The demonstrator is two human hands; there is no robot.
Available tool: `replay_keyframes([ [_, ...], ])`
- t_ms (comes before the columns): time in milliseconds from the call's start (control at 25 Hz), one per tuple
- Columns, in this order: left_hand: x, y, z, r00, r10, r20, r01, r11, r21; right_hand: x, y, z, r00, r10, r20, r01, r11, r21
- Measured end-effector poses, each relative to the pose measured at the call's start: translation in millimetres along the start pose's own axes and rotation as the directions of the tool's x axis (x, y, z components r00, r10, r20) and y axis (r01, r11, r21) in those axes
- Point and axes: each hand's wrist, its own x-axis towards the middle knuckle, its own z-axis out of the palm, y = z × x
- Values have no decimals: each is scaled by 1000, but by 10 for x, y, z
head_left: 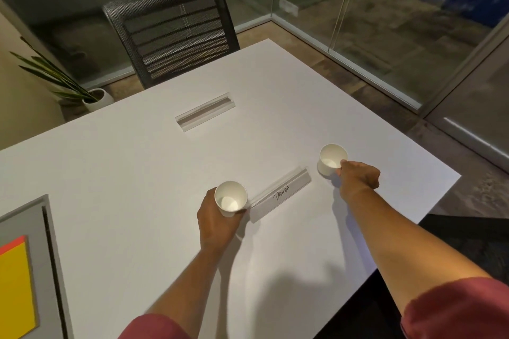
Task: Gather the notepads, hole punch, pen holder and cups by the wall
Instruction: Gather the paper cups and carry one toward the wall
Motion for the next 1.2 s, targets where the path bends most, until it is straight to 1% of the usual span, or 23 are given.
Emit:
replay_keyframes([
  [280,32,8,27,1000,1,10,-1,1000,-2,92,75,-13,999,50,-4,-50,998,32],
  [560,0,52,2,1000,8,14,-8,1000,-5,105,113,-9,1000,6,-9,-6,998,-68],
  [720,-25,73,-42,1000,7,12,-7,1000,9,-53,140,-68,996,-86,-35,82,992,-96],
  [840,-77,126,-96,1000,18,-1,-18,1000,1,-302,147,-94,962,-272,-30,264,949,-172],
  [920,-105,169,-133,1000,26,-12,-26,1000,6,-475,162,-81,919,-394,30,392,901,-183],
  [1000,-127,225,-169,999,30,-23,-30,999,10,-640,164,-61,872,-470,137,488,858,-159],
  [1080,-163,293,-224,999,35,-33,-35,999,-1,-846,164,-57,807,-489,331,539,839,-75],
  [1160,-205,370,-286,998,49,-49,-50,999,-22,-1083,183,-43,705,-475,527,552,834,14],
  [1200,-232,411,-319,997,58,-58,-59,998,-30,-1210,203,-40,651,-475,592,563,825,43],
])
